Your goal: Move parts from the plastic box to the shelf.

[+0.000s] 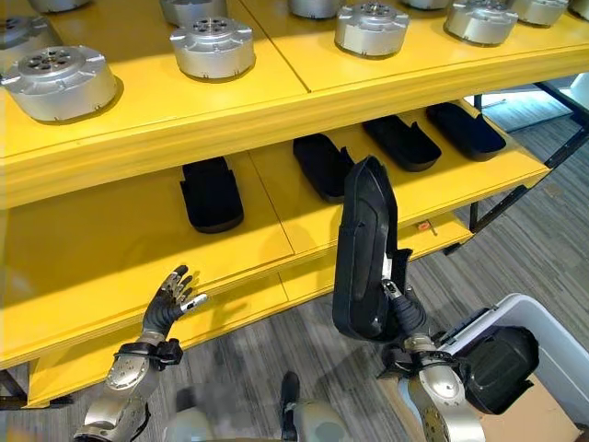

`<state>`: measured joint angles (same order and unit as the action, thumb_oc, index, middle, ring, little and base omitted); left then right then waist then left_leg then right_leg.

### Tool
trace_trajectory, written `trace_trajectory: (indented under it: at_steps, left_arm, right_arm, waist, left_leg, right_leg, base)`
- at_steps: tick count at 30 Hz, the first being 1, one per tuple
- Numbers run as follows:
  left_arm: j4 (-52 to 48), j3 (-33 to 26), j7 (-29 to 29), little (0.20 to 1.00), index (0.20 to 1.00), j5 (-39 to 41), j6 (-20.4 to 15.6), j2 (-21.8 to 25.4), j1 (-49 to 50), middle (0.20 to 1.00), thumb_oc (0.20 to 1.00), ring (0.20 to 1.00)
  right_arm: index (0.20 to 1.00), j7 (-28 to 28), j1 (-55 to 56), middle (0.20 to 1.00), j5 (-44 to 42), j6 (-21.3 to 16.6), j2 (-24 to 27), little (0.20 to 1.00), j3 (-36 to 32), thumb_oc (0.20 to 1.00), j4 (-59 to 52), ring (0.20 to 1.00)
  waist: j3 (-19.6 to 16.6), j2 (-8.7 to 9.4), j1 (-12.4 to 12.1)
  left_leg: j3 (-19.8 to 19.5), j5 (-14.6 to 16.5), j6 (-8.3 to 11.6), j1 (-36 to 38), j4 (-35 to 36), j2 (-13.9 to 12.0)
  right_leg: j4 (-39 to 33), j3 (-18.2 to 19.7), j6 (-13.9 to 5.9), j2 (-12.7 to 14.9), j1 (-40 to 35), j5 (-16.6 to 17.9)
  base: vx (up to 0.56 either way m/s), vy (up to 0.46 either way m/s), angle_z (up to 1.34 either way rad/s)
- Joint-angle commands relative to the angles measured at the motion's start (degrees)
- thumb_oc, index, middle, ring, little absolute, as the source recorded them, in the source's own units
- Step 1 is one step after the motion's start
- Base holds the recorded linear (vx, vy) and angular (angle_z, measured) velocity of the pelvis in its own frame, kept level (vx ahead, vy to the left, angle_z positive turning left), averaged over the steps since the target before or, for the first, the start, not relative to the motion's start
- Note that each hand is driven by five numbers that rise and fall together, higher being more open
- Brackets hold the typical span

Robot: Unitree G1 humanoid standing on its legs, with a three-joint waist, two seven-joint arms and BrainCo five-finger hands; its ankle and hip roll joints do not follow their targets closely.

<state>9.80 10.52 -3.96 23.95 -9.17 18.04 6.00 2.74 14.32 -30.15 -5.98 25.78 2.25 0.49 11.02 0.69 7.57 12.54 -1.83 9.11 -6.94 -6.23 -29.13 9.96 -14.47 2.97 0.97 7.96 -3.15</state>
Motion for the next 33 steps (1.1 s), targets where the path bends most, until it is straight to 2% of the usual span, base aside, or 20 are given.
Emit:
trace_trajectory:
  at_steps: [1, 3, 4, 8, 9, 10, 13, 14, 20, 21, 22, 26, 28, 29, 33]
  left_arm:
    - [-6.6, -4.4, 0.3, 1.000, 1.000, -0.6, -2.4, 3.0, 4.0, 1.000, 1.000, 1.000]
    - [-7.1, -4.8, 1.4, 1.000, 1.000, -0.3, -2.4, 3.3, 4.5, 1.000, 1.000, 1.000]
    - [-7.1, -4.8, 2.2, 1.000, 1.000, -0.2, -2.6, 4.1, 4.2, 1.000, 1.000, 1.000]
    - [-6.8, -5.9, 2.1, 1.000, 1.000, -0.6, -2.6, 5.9, 4.2, 1.000, 1.000, 1.000]
    - [-6.8, -5.9, 2.1, 1.000, 1.000, -0.6, -2.6, 5.9, 4.2, 1.000, 1.000, 1.000]
    - [-6.6, -6.8, 1.7, 1.000, 1.000, -1.9, -2.8, 6.8, 5.0, 1.000, 1.000, 1.000]
    - [-5.9, -7.0, 1.5, 1.000, 1.000, -1.8, -2.6, 6.9, 5.0, 1.000, 1.000, 1.000]
    - [-5.3, -6.3, 1.5, 1.000, 1.000, -1.7, -2.5, 6.9, 4.6, 1.000, 1.000, 1.000]
    - [-5.5, -5.5, 1.7, 1.000, 1.000, -1.4, -1.8, 6.9, 4.8, 1.000, 1.000, 1.000]
    - [-5.5, -5.5, 1.4, 1.000, 1.000, -1.3, -1.6, 7.0, 4.9, 1.000, 1.000, 1.000]
    - [-5.5, -5.6, 1.4, 1.000, 1.000, -1.3, -1.5, 7.0, 4.9, 1.000, 1.000, 1.000]
    - [-6.5, -5.7, 0.5, 1.000, 1.000, -1.1, -0.8, 7.4, 5.3, 1.000, 1.000, 1.000]
    - [-7.5, -5.6, -0.2, 1.000, 1.000, -0.9, -0.5, 8.0, 5.0, 1.000, 1.000, 1.000]
    - [-7.6, -5.6, -0.2, 1.000, 1.000, -0.9, -0.5, 8.0, 5.0, 1.000, 1.000, 1.000]
    - [-8.2, -4.5, -1.2, 1.000, 1.000, 0.7, -0.2, 8.4, 3.9, 1.000, 1.000, 1.000]
  right_arm:
    - [0.200, -1.7, 0.5, 0.200, -1.1, -3.9, 0.8, 0.200, 0.9, 0.200, -7.8, 0.200]
    - [0.200, -2.5, 0.1, 0.200, -1.3, -3.6, 0.4, 0.200, 0.6, 0.200, -7.8, 0.200]
    - [0.200, -2.4, -0.4, 0.200, -1.0, -3.2, -0.4, 0.200, 0.3, 0.200, -7.5, 0.200]
    - [0.200, -2.9, -0.3, 0.200, -0.9, -2.9, -1.4, 0.200, 0.6, 0.200, -8.1, 0.200]
    - [0.200, -2.9, -0.3, 0.200, -0.9, -2.9, -1.4, 0.200, 0.6, 0.200, -8.1, 0.200]
    - [0.200, -3.8, 0.0, 0.200, -1.0, -2.6, -1.5, 0.200, 1.5, 0.200, -8.7, 0.200]
    - [0.200, -4.5, -0.7, 0.200, -0.8, -2.4, -1.6, 0.200, 2.9, 0.200, -9.2, 0.200]
    - [0.200, -5.1, -1.7, 0.200, -0.6, -2.3, -1.4, 0.200, 4.6, 0.200, -9.5, 0.200]
    - [0.200, -5.3, -5.3, 0.200, 0.1, -1.7, -1.2, 0.200, 8.6, 0.200, -9.5, 0.200]
    - [0.200, -5.2, -7.8, 0.200, 0.1, -1.1, -1.8, 0.200, 11.0, 0.200, -8.7, 0.200]
    - [0.200, -5.2, -8.0, 0.200, 0.1, -1.2, -1.9, 0.200, 11.1, 0.200, -8.6, 0.200]
    - [0.200, -3.5, -17.6, 0.200, -0.1, -0.5, -4.0, 0.200, 17.3, 0.200, -6.0, 0.200]
    - [0.200, -1.4, -24.5, 0.200, 0.5, -0.3, -6.6, 0.200, 20.5, 0.200, -3.1, 0.200]
    - [0.200, -1.4, -24.7, 0.200, 0.5, -0.4, -6.6, 0.200, 20.5, 0.200, -3.0, 0.200]
    - [0.200, 2.3, -32.3, 0.200, 0.0, -0.3, -9.7, 0.200, 22.0, 0.200, 1.8, 0.200]
  waist:
    - [-3.2, -0.35, -2.3]
    - [-3.7, -0.52, -2.2]
    - [-3.7, 0.11, -2.7]
    - [-3.8, 1.26, -3.5]
    - [-3.7, 1.35, -3.5]
    - [-3.6, 2.35, -4.1]
    - [-3.2, 3.50, -5.2]
    - [-2.7, 4.18, -5.8]
    - [-2.4, 5.00, -8.0]
    - [-2.3, 5.36, -9.3]
    - [-2.3, 5.42, -9.2]
    - [-1.6, 6.00, -12.7]
    - [-1.1, 6.18, -15.6]
    - [-1.1, 6.21, -15.5]
    - [-0.2, 5.98, -18.0]
  left_leg:
    - [-9.2, -11.7, 0.12, 6.5, 7.1, 6.0]
    - [-7.2, -8.1, 0.76, 7.4, 6.9, 6.6]
    - [-5.8, -3.4, 0.05, 6.6, 4.3, 8.0]
    - [-5.2, 0.5, 0.03, 5.7, 0.5, 10.6]
    - [-5.3, 0.6, -0.03, 5.6, 0.4, 10.7]
    - [-5.7, 1.9, -0.30, 4.9, -1.1, 11.8]
    - [-6.6, 2.4, -0.31, 3.5, -2.1, 12.6]
    - [-7.4, 2.5, 0.13, 1.6, -3.3, 13.1]
    - [-10.0, 2.3, 0.43, -1.8, -4.7, 14.6]
    - [-10.7, 2.3, 0.28, -2.4, -4.8, 15.2]
    - [-10.7, 2.3, 0.28, -2.5, -4.8, 15.2]
    - [-12.5, 2.3, -0.14, -4.0, -5.1, 16.7]
    - [-14.3, 2.4, -0.53, -5.9, -6.1, 18.0]
    - [-14.3, 2.5, -0.54, -5.9, -6.2, 18.0]
    - [-16.0, 2.8, -0.95, -7.8, -7.7, 19.2]
  right_leg:
    - [1.7, 8.5, -10.33, 9.2, -1.5, -0.4]
    - [1.9, 8.7, -11.29, 10.7, -2.2, -0.2]
    - [1.0, 8.0, -12.72, 13.1, -4.1, 0.6]
    - [-2.1, 7.2, -14.54, 16.2, -7.1, 3.4]
    - [-2.2, 7.1, -14.61, 16.3, -7.2, 3.5]
    - [-3.4, 5.9, -14.94, 17.6, -8.7, 4.2]
    - [-3.8, 4.3, -15.46, 18.5, -9.9, 4.7]
    - [-3.9, 2.7, -15.76, 19.1, -10.8, 5.2]
    - [-4.2, -1.3, -15.77, 20.1, -12.7, 4.9]
    - [-4.2, -2.3, -15.73, 20.3, -13.0, 4.6]
    - [-4.2, -2.3, -15.74, 20.3, -13.0, 4.6]
    - [-4.6, -4.5, -15.88, 20.9, -13.8, 5.0]
    - [-4.1, -6.4, -15.86, 21.6, -14.4, 4.8]
    - [-4.1, -6.5, -15.87, 21.6, -14.4, 4.8]
    - [-3.4, -8.5, -15.78, 22.3, -14.6, 4.8]
  base:
    - [0.16, 0.381, -0.01]
    - [0.14, 0.281, -0.59]
    - [0.14, 0.315, -0.19]
    - [0.09, 0.213, 0.11]
    - [0.07, 0.204, 0.26]
    - [0.05, 0.163, 0.36]
    - [0.02, 0.113, 0.33]
    - [-0.02, 0.059, 0.36]
    - [0.00, 0.038, 0.52]
    - [0.00, 0.011, 0.36]
    - [-0.01, 0.010, 0.24]
    - [-0.02, -0.004, 0.25]
    - [-0.02, -0.004, 0.36]
    - [-0.01, -0.002, 0.39]
    - [-0.03, -0.001, 0.32]
